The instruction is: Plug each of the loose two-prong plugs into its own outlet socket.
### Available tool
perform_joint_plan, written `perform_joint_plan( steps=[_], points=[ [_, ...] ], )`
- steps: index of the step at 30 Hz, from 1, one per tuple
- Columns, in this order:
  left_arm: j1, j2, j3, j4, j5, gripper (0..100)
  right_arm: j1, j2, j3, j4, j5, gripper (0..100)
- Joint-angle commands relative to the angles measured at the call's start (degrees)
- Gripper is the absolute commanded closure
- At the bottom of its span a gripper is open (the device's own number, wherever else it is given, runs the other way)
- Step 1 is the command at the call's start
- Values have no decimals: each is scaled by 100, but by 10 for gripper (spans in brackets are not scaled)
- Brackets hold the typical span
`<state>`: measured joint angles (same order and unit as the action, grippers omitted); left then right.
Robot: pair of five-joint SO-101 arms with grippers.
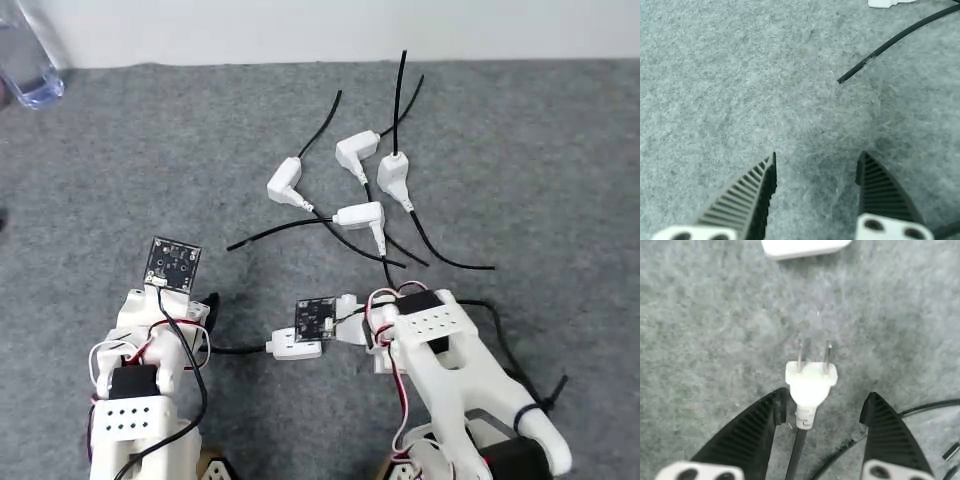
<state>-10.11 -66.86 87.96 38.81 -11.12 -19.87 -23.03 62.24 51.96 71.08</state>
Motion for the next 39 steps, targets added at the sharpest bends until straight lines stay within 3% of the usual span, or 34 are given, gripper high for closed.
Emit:
perform_joint_plan(
  steps=[1, 21, 39],
  points=[
    [18, -62, -40, -105, -62, 754, -127, 4, -18, -66, 53, 754],
    [18, -62, -40, -97, -62, 754, -163, 1191, -853, 312, 53, 754],
    [18, -62, -40, -97, -62, 754, -312, 1226, -897, 303, -149, 755]
  ],
)
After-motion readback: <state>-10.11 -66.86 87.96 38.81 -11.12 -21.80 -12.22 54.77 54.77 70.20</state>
